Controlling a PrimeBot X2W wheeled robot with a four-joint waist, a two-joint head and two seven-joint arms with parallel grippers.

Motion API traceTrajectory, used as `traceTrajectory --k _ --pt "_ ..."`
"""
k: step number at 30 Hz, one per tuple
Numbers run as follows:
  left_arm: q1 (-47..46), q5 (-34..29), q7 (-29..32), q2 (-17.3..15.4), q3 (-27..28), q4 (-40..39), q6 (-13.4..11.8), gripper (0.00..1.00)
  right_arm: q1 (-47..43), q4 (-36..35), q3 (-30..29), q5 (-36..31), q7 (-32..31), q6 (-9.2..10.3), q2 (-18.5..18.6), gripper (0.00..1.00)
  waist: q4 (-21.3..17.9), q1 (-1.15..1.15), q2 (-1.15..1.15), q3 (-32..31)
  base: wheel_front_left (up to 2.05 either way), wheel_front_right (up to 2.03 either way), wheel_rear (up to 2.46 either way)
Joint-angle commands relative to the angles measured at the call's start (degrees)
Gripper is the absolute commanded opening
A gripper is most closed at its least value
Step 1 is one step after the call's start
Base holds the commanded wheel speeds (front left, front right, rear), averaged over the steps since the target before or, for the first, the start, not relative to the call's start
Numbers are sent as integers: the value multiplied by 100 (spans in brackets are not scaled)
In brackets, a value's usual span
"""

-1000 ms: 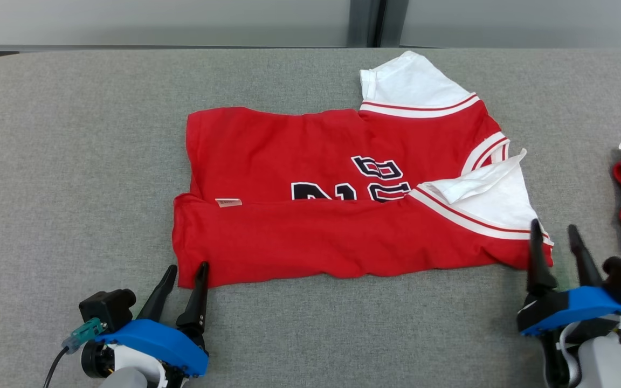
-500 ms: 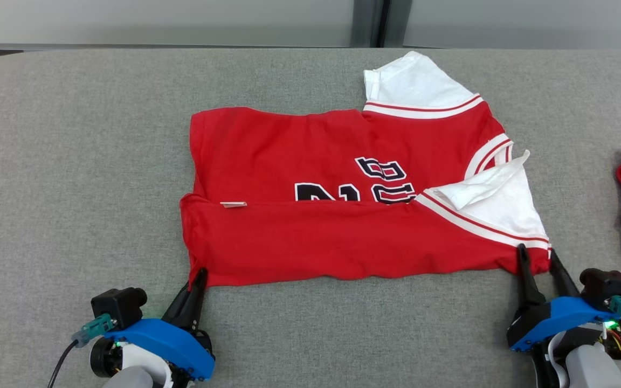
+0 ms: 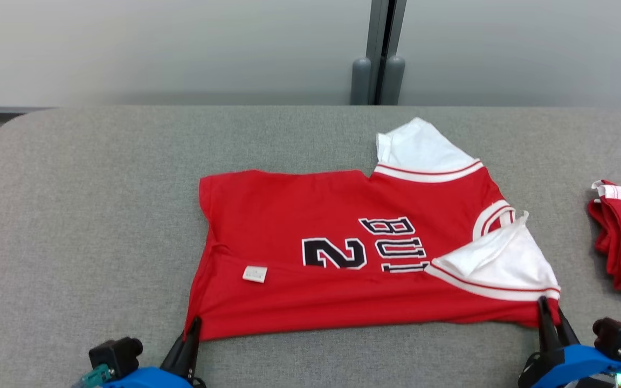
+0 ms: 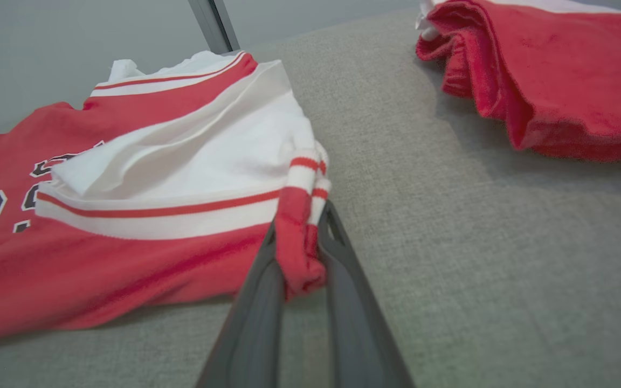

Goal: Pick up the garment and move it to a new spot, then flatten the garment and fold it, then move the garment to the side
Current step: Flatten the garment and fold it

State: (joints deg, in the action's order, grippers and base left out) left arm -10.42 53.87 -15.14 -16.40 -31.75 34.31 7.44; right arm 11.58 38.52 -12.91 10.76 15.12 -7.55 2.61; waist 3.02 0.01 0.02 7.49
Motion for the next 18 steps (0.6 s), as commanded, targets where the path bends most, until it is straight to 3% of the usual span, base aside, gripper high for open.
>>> traceTrajectory --k 1,6,7,8,9,18 --pt "199 -100 0 18 94 35 7 0 -221 -21 -10 97 3 11 54 0 -81 -1 -2 -215 0 0 0" --pt "561 -259 0 153 213 42 7 0 -575 -66 48 225 4 11 54 0 -46 -1 -2 -401 0 0 0" --pt "582 -289 0 157 296 5 7 0 -599 -85 34 265 4 11 54 23 -40 -1 -2 -397 0 0 0" --pt "607 -299 0 181 345 -33 7 77 -594 -91 54 321 3 11 53 100 -36 -1 -2 -369 0 0 0" --pt "613 -310 0 214 402 -96 7 100 -569 -117 75 355 4 10 50 100 -35 -1 -2 -323 0 0 0" --pt "-39 -443 1 107 1071 -953 8 100 47 -783 132 304 3 5 42 100 -32 -1 -2 302 0 0 0"
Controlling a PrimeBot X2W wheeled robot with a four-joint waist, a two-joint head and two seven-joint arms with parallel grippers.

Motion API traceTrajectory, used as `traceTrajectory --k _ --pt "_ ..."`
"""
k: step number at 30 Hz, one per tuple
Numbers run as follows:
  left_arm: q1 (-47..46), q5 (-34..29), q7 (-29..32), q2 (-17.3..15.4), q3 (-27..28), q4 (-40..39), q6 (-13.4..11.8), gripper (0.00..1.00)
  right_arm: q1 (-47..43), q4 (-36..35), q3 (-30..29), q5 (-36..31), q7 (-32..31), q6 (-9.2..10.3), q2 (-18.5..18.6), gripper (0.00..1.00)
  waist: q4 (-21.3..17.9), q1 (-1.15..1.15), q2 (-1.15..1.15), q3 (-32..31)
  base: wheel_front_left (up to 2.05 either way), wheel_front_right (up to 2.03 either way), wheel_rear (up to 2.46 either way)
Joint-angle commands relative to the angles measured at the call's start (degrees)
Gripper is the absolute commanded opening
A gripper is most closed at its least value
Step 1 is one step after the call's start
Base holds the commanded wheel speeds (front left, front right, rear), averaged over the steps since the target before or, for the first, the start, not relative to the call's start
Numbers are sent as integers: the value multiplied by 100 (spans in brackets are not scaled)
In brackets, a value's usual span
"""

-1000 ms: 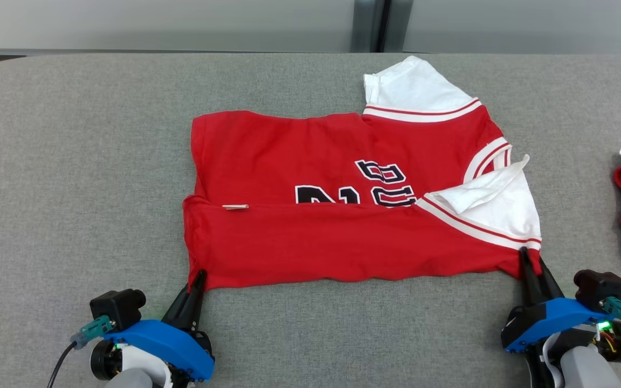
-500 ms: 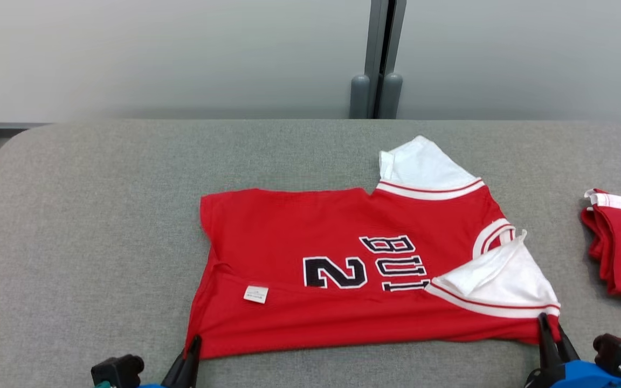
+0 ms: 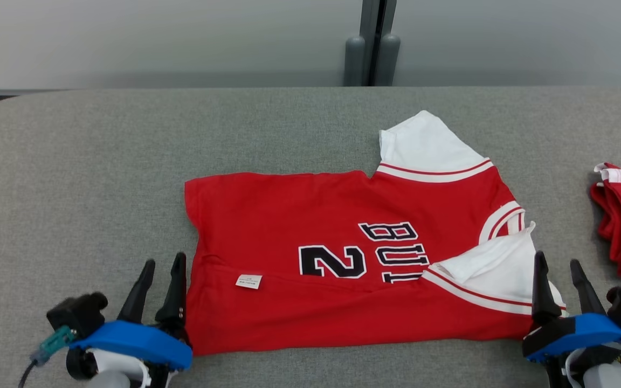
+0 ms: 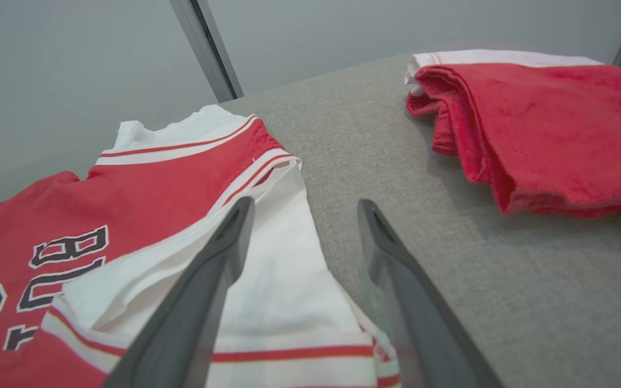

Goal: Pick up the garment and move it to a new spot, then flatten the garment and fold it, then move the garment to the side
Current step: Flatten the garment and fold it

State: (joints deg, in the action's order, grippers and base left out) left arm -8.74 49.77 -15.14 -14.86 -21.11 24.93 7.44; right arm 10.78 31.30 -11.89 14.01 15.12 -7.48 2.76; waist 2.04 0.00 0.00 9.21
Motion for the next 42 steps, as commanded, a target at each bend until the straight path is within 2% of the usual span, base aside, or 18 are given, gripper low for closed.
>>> traceTrajectory --k 1,10,16,22,23,24,25,26,34,42 --pt "-364 -65 1 -98 -25 23 8 100 213 -92 68 -53 3 -3 26 100 65 0 0 194 0 0 0" --pt "-2168 311 102 -379 -632 985 8 100 1166 -79 535 -344 4 -3 31 100 -119 0 0 766 0 0 0" --pt "-2724 556 357 -503 -1126 1482 8 100 1439 -97 746 -370 3 -3 27 100 -265 0 0 1001 0 0 0" --pt "-3028 832 291 -508 -1440 1921 8 100 1661 -174 891 -396 3 -3 27 100 -376 0 0 1209 0 0 0" --pt "-3042 913 278 -528 -1483 1896 8 97 1709 -187 898 -436 3 -3 28 100 -375 0 0 1237 0 0 0" --pt "-3072 977 267 -562 -1569 1835 8 76 1767 -186 902 -466 3 -3 28 100 -370 0 0 1272 0 0 0" --pt "-3098 1068 227 -588 -1604 1794 8 32 1831 -181 902 -508 3 -3 28 100 -363 0 0 1299 0 0 0" --pt "-3123 1139 194 -613 -1626 1767 8 0 1910 -171 908 -577 3 -3 27 100 -348 0 0 1330 0 0 0" --pt "-3352 1370 11 -739 -1928 1498 8 0 2863 351 837 -1220 -62 -3 27 100 -129 0 0 1556 0 0 0" --pt "-3448 1284 -7 -642 -2051 1007 8 0 4155 928 169 -2343 -1068 -3 28 100 331 0 0 1881 0 0 0"
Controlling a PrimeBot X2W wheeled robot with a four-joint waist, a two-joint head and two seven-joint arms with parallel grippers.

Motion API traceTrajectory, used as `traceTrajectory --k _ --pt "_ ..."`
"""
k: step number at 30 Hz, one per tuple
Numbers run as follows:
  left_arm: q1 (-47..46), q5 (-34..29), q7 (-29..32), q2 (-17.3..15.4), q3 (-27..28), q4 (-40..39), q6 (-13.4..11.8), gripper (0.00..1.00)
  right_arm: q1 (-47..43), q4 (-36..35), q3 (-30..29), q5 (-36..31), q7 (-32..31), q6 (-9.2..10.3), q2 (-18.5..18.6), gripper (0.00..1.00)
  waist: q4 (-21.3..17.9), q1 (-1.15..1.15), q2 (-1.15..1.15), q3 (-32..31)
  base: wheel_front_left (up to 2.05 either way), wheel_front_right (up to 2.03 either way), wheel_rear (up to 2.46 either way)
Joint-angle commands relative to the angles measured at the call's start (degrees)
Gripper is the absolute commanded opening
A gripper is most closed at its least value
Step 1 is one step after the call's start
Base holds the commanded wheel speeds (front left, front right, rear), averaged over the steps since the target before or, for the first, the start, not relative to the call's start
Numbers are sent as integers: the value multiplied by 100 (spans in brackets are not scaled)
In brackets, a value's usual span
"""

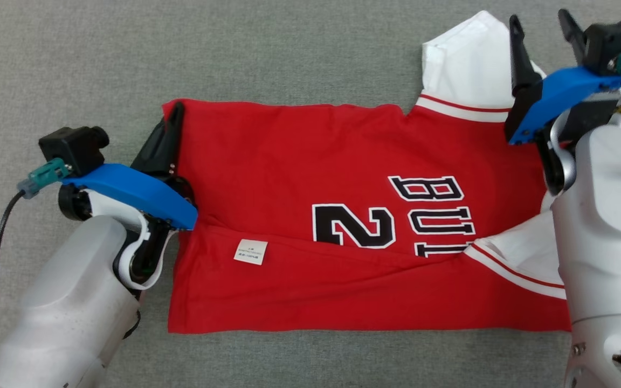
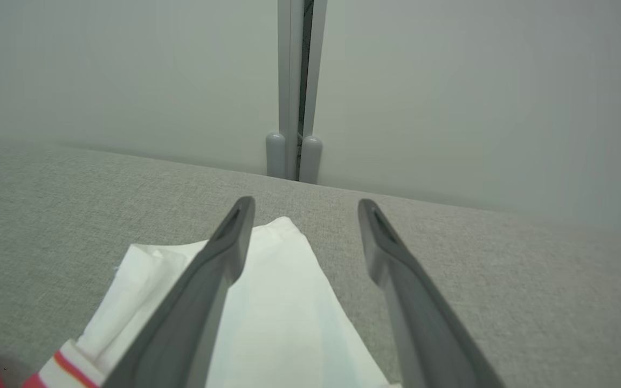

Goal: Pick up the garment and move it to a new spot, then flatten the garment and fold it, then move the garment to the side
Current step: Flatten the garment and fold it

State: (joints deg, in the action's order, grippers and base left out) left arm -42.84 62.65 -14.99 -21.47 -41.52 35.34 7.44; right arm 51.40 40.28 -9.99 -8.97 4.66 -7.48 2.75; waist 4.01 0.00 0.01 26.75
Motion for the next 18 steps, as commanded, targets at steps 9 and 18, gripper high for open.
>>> traceTrajectory --k 9,18 --pt "-101 -79 -25 177 -296 -508 8 0 785 268 -905 -1303 -1354 -3 27 100 632 0 -1 413 0 0 0" --pt "-85 -97 -24 167 -374 -744 8 0 862 295 -1399 -1766 -1836 -2 30 24 829 0 -1 576 0 0 0"
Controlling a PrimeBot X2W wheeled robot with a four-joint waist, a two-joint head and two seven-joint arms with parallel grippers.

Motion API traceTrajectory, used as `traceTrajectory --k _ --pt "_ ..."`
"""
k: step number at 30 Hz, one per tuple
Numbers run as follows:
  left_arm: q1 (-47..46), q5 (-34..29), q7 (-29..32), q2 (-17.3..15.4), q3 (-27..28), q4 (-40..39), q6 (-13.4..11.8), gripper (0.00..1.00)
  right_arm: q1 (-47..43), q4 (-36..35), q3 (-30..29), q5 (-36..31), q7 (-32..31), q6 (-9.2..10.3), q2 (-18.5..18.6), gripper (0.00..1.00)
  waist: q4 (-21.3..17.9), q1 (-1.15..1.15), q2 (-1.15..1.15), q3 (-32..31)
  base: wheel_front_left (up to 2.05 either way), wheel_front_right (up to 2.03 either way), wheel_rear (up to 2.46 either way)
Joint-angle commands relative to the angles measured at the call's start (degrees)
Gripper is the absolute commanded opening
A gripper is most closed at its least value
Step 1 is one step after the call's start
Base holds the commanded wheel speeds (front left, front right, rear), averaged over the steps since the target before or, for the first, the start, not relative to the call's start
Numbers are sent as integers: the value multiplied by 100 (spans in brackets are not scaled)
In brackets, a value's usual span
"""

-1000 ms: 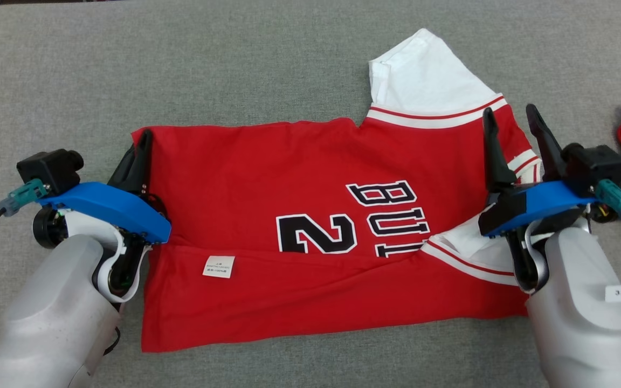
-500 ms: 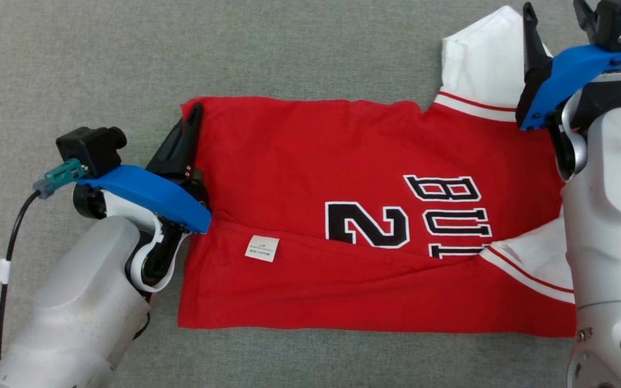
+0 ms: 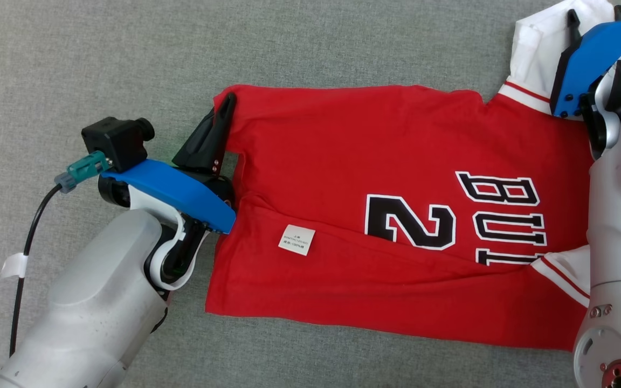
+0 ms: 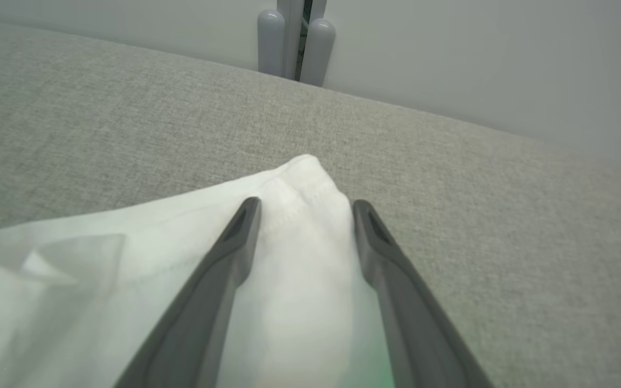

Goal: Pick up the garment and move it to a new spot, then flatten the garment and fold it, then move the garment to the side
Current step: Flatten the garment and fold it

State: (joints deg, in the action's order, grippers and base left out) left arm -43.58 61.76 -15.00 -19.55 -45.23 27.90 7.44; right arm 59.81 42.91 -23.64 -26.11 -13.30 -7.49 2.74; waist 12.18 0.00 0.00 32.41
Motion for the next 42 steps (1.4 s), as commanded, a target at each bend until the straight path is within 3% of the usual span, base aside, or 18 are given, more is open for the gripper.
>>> traceTrajectory --k 1,2,7,14,22,29,36,42 --pt "-3 -1 -23 -30 -12 -14 8 0 17 40 -62 -85 -39 -1 33 15 20 0 0 10 0 0 0" --pt "1 7 -23 -40 -18 -29 8 0 20 40 -99 -114 -30 -1 35 0 28 0 0 9 0 0 0" --pt "3 -37 -24 -90 177 -88 8 0 90 -117 -155 -123 333 -1 32 0 17 0 0 0 0 0 0" --pt "212 -415 -25 -42 899 -218 8 0 42 -139 -425 8 1416 -1 29 0 -174 0 0 -278 0 0 0" --pt "710 -846 -25 -21 1527 -235 8 0 -334 246 -576 772 2703 -1 28 0 -599 0 0 -825 0 0 0" --pt "1266 -1165 -25 -8 1818 -315 8 0 -1130 107 -115 1794 2855 -1 34 0 -868 0 0 -1225 0 0 0" --pt "2192 -1393 -25 228 2065 -250 8 0 -2829 -639 643 3113 2854 -1 26 0 -1004 0 0 -1684 0 0 0" --pt "2880 -1487 -25 446 2069 33 8 0 -3924 -639 1014 3828 2854 -1 32 0 -1060 0 0 -1993 0 0 0"
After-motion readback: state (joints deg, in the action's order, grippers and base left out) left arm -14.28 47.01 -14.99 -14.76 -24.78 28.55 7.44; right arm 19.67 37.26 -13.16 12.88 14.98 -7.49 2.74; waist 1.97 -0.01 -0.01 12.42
